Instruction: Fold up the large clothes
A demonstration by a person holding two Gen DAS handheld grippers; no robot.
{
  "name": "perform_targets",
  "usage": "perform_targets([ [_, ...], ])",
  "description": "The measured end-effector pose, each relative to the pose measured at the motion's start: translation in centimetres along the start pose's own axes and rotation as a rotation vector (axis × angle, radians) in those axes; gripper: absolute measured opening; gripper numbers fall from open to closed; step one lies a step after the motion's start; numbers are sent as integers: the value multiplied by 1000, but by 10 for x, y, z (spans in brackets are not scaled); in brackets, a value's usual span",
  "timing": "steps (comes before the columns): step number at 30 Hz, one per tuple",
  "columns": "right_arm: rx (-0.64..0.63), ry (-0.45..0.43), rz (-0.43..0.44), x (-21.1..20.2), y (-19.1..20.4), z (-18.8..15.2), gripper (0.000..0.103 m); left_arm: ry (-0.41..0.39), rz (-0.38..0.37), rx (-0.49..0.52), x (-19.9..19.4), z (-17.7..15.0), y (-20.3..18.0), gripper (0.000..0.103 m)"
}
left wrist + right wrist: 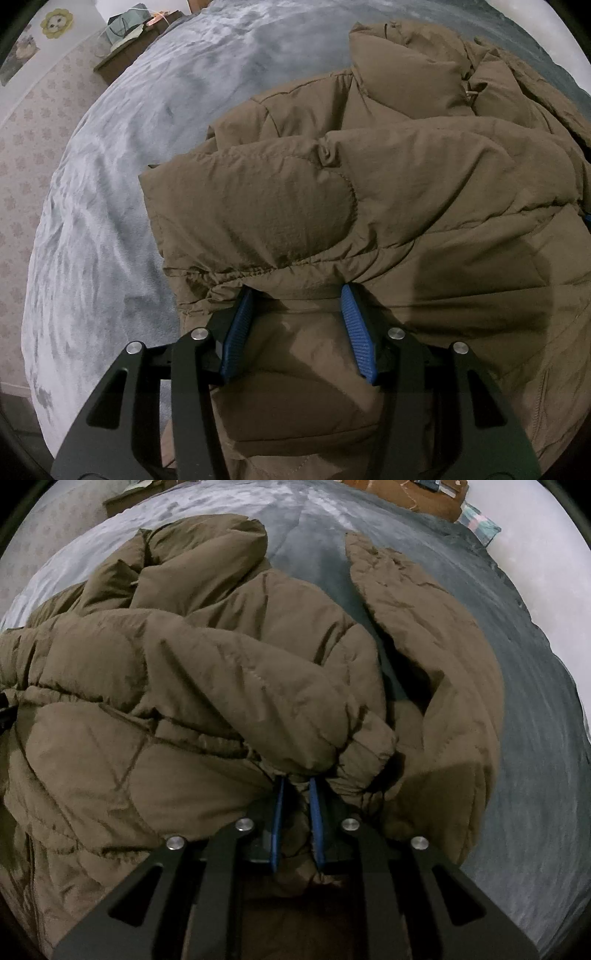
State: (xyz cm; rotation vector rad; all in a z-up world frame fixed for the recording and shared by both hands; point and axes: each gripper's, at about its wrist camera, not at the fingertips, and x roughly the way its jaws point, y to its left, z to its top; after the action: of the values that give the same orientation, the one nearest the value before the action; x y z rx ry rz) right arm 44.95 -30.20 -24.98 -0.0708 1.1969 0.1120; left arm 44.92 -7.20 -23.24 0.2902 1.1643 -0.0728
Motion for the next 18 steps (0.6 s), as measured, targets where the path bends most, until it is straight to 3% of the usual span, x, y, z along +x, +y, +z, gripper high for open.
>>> perform_targets([
  [8,-39,-21,7,-13,-1,6,15,-20,28,32,-8,-3,-3,50],
  [10,-32,-57,23,-23,-7,10,18,-49,64,53,-14,-1,-5,66],
  [12,-16,-89,33,-32,-17,23,36,-86,79,60,-20,5,-3,78],
  [13,-11,-98,34,-34,-22,33,38,-92,74,57,-21,8,-2,82],
  [14,-11,-98,33,-34,-25,40,40,-96,68,54,-21,12,1,82],
  [17,-29,-109,-17,-29,-30,70,58,-100,40,33,-19,29,10,82],
  [18,-39,-113,-42,-25,-31,84,59,-101,30,25,-17,37,14,83],
])
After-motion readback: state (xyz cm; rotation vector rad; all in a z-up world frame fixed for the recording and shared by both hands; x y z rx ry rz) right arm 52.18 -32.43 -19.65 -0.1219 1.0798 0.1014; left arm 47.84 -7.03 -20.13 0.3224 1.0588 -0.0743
